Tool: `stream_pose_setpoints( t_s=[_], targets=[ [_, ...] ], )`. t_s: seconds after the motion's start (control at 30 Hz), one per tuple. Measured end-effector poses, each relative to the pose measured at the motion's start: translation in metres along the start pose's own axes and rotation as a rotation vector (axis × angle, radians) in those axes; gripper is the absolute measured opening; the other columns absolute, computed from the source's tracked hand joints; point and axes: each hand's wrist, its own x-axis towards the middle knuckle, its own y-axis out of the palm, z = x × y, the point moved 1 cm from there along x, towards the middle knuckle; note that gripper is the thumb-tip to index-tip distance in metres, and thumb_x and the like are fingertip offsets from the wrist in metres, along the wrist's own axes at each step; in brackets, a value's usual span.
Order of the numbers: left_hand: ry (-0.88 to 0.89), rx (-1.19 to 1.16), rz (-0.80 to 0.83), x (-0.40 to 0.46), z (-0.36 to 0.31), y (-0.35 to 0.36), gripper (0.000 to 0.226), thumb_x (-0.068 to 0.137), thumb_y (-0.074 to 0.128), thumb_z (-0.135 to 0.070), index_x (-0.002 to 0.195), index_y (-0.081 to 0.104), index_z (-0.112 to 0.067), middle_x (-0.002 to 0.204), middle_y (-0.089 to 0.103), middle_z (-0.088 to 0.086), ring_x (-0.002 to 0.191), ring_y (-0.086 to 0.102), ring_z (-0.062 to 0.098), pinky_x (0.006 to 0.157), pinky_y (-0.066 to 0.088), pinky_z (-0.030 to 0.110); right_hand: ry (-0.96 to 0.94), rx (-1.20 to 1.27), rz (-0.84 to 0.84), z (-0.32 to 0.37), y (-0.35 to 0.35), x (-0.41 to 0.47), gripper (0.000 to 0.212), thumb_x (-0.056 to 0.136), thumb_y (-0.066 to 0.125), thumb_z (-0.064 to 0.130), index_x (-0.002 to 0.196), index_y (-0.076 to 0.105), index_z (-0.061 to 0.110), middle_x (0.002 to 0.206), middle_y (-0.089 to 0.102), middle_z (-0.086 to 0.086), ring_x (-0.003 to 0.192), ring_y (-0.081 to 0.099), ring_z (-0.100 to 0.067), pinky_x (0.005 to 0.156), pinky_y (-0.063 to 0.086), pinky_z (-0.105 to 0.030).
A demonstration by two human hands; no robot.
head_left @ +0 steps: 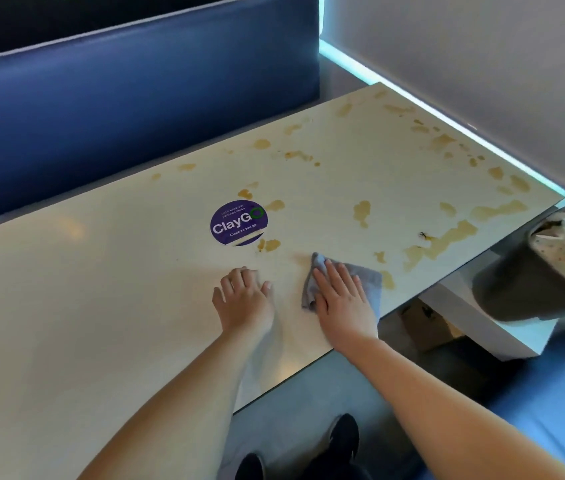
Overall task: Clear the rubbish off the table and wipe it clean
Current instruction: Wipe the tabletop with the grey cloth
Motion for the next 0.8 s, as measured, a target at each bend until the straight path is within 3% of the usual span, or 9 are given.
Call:
stream_pose_setpoints(
  t_s=[0.17,0.3,0.4,0.57,0.7,0.8],
  targets=[
    [-0.014,-0.064,-0.100,0.007,0.000,-0.008,0.025,0.099,0.042,-0.034,0.113,0.059,-0.022,0.116,0.054,-0.002,0.110,0.047,0.024,0.081,0.038,0.036,-0.348,-0.033,0.093,0.003,0.009,-0.012,0.050,0.098,0.031,0.034,0.144,0.045,0.025,0.154,0.034,0.008,0.144,0.027,-0.014,0.120,0.005,-0.030],
    [-0.069,-0.153,-0.101,0.018,0.001,-0.020,0.019,0.098,0.043,-0.026,0.108,0.058,-0.031,0.114,0.054,-0.010,0.110,0.047,0.019,0.086,0.033,0.033,-0.261,0.026,0.085,-0.011,-0.001,0.041,0.054,0.099,0.018,0.036,0.150,0.035,0.028,0.159,0.022,0.011,0.149,0.015,-0.013,0.123,0.007,-0.034],
    [-0.100,-0.221,-0.094,0.027,0.003,-0.028,0.025,0.099,0.043,-0.024,0.120,0.057,-0.032,0.120,0.057,-0.010,0.112,0.047,0.019,0.087,0.032,0.034,-0.154,0.053,0.022,0.007,-0.001,0.067,0.050,0.102,0.033,0.024,0.152,0.030,0.023,0.161,0.018,0.006,0.150,0.009,-0.016,0.121,-0.004,-0.030],
    [-0.140,-0.190,-0.077,0.030,0.017,-0.028,0.042,0.093,0.049,-0.013,0.131,0.050,-0.031,0.129,0.051,-0.004,0.119,0.043,0.020,0.091,0.032,0.033,-0.472,0.085,0.105,0.019,0.016,0.052,0.055,0.095,0.023,0.028,0.142,0.050,0.020,0.154,0.038,0.005,0.146,0.028,-0.017,0.121,0.011,-0.034],
    [-0.279,-0.200,-0.048,0.034,0.032,-0.021,0.045,0.094,0.054,-0.028,0.138,0.044,-0.028,0.148,0.033,-0.003,0.135,0.026,0.022,0.105,0.027,0.036,-0.280,0.087,0.031,0.003,0.003,0.097,0.055,0.098,0.025,0.021,0.152,0.031,0.019,0.160,0.025,0.004,0.149,0.015,-0.013,0.120,-0.004,-0.024],
    [-0.379,-0.305,-0.027,0.035,0.039,-0.016,0.053,0.093,0.057,-0.036,0.143,0.038,-0.033,0.152,0.026,-0.011,0.141,0.018,0.016,0.112,0.021,0.036,-0.197,0.104,0.046,0.024,0.006,0.122,0.055,0.101,0.034,0.015,0.154,0.024,0.017,0.162,0.017,0.002,0.150,0.006,-0.014,0.121,-0.005,-0.030]
  ],
)
